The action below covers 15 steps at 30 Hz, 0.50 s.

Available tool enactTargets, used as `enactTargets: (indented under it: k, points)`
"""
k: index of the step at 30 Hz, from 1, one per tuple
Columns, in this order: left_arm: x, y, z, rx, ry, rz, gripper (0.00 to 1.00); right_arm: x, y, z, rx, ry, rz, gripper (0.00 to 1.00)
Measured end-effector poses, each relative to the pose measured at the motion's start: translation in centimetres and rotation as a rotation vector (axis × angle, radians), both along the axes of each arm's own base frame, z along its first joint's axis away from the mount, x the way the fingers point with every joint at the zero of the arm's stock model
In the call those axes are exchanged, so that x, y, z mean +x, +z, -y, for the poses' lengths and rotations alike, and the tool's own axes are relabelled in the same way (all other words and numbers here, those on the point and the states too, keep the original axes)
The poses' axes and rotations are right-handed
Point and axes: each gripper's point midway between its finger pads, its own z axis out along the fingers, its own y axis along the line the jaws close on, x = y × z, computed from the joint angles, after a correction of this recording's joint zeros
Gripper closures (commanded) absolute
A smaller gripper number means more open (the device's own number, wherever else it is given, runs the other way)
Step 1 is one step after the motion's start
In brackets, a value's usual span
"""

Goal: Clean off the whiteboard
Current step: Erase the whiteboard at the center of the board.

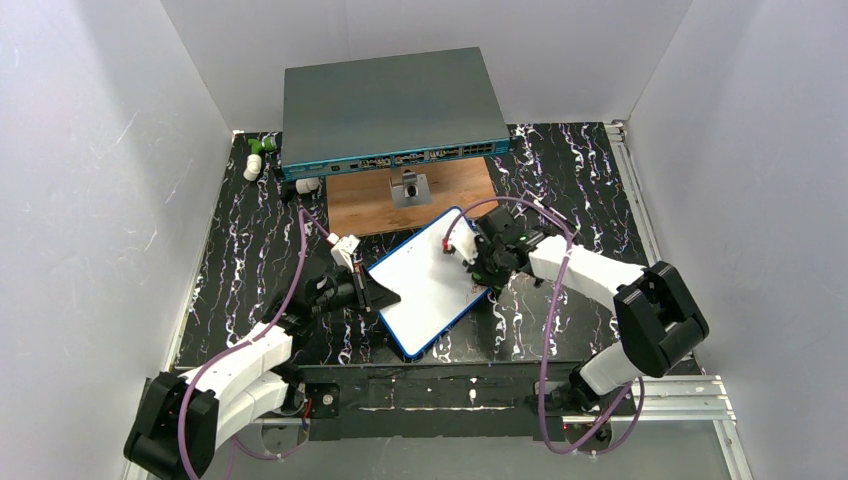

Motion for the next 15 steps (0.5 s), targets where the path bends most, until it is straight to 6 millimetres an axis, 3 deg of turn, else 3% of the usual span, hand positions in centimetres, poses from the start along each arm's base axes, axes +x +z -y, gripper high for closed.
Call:
enactTargets:
  k: [9,12,15]
  points:
    - [0.0,0.0,-0.1,0.005,-0.001,0.006,1.0,-7.9,-1.3,-4.5,-0.082,0.369,-0.078,0.99]
    - [0.1,0.0,-0.1,0.01,0.002,0.018,1.0,-7.2,-1.5,-4.0,-0.072,0.323,-0.093,0.99]
    - [0.4,0.1,-0.2,0.012,0.016,0.025,1.0,-4.4,-1.5,-2.1,-0.062,0.173,-0.084,0.99]
